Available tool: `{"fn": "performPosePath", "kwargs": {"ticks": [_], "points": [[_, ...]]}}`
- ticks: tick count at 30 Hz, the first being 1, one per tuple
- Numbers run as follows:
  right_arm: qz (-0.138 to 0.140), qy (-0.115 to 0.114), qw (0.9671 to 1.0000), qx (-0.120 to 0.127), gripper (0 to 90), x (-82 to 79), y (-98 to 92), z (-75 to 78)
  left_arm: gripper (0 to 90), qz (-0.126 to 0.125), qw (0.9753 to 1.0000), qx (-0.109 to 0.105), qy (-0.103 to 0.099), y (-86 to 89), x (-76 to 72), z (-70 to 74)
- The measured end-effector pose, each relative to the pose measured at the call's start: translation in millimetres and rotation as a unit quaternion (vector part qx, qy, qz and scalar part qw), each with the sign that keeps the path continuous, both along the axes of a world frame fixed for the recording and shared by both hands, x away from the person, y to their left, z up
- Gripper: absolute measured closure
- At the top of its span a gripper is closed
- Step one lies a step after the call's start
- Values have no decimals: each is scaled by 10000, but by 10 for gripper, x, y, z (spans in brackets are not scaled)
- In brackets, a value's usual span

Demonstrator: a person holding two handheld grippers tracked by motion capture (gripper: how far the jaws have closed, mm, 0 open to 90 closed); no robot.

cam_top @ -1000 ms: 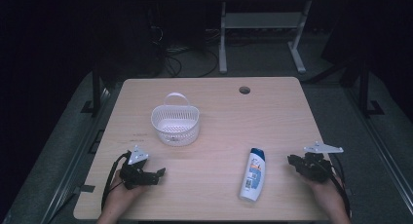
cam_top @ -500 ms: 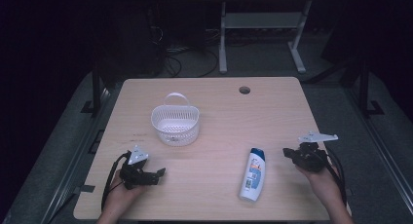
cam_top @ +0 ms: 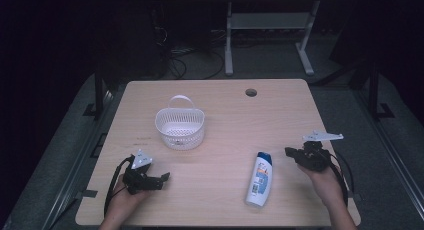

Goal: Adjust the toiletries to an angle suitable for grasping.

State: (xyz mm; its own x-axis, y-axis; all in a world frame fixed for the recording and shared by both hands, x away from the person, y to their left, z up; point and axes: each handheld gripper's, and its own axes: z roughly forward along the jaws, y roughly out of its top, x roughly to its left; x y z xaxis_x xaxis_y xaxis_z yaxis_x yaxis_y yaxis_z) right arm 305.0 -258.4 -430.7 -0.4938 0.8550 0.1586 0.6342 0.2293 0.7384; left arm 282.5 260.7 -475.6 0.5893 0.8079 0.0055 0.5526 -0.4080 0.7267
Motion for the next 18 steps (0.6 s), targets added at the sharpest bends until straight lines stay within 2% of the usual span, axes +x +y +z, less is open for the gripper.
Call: {"fn": "performPosePath", "kwargs": {"ticks": [5, 10, 18], "points": [[76, 18, 10000, 40, 895, 4, 77, -29, 132, 1, 10000, -1, 0, 0, 0, 0], [182, -5, 9998, -25, 895, 18, 165, -59, 132, 1, 10000, 1, -2, 0, 0, 0], [293, 100, 9995, -9, 895, 37, 239, -116, 132, 2, 10000, -1, 1, 0, 0, 0]]}}
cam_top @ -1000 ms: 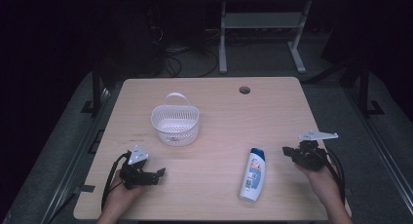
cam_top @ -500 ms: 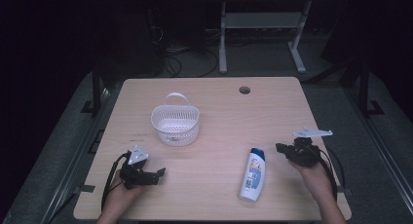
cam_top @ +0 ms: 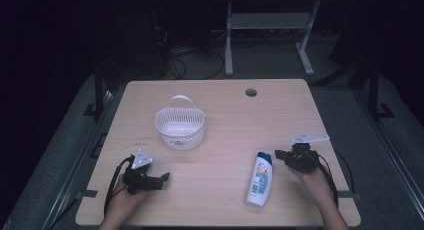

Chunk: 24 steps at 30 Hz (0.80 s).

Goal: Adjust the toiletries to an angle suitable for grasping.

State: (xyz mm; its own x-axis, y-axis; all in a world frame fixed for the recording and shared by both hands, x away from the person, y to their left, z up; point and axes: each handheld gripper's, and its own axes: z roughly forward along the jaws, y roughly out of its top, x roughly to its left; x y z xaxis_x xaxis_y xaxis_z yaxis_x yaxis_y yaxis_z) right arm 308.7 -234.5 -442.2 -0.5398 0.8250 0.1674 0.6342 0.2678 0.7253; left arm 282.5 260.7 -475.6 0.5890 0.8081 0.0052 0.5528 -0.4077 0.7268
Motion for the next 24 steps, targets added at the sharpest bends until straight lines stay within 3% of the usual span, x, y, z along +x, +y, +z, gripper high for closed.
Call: {"fn": "performPosePath", "kwargs": {"ticks": [24], "points": [[306, 143, 9993, -178, 896, -22, 238, -104, 132, 0, 10000, 1, -1, 0, 0, 0]]}}
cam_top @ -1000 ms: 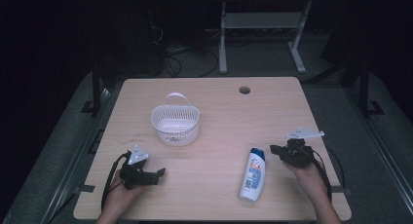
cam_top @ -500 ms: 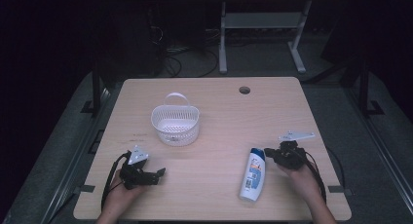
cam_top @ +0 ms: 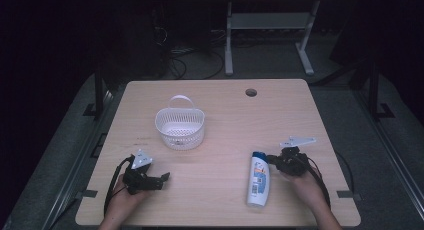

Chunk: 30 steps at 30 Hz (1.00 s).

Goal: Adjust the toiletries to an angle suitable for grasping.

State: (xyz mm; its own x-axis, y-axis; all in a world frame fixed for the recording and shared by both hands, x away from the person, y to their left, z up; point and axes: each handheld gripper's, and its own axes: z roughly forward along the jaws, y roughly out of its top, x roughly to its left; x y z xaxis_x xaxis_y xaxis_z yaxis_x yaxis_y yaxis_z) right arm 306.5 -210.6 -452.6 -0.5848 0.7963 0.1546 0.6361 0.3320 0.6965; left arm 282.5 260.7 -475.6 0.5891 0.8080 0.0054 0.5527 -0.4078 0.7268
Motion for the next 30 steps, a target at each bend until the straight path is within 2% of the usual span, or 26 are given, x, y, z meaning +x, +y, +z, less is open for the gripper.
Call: {"fn": "performPosePath", "kwargs": {"ticks": [11, 30], "points": [[253, -34, 9997, 7, 896, -36, 120, 2, 132, -1, 10000, 1, 1, 0, 0, 0], [520, 23, 9986, -52, 895, -80, 225, -13, 132, -1, 10000, 1, 1, 0, 0, 0]]}}
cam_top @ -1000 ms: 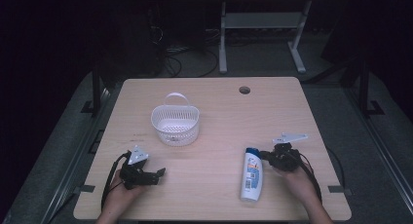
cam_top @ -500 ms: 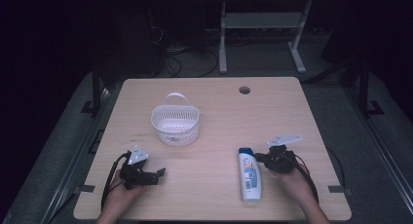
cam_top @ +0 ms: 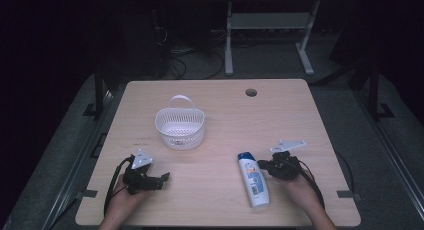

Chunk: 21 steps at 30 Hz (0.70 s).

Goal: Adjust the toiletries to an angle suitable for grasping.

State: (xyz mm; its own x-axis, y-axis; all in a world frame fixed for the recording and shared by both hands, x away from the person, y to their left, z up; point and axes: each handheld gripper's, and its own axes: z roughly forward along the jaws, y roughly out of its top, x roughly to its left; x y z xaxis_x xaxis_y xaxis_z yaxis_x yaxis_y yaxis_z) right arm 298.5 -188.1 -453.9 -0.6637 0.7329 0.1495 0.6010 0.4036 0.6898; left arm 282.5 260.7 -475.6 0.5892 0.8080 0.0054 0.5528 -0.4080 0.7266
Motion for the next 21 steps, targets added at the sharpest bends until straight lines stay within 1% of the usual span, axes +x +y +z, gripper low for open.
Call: {"fn": "performPosePath", "kwargs": {"ticks": [16, 21], "points": [[281, 29, 9996, 60, 896, -47, 101, 6, 132, 0, 10000, -1, -1, 0, 0, 0], [370, 6, 9993, 58, 895, -58, 129, 9, 132, 1, 10000, -1, -1, 0, 0, 0]]}}
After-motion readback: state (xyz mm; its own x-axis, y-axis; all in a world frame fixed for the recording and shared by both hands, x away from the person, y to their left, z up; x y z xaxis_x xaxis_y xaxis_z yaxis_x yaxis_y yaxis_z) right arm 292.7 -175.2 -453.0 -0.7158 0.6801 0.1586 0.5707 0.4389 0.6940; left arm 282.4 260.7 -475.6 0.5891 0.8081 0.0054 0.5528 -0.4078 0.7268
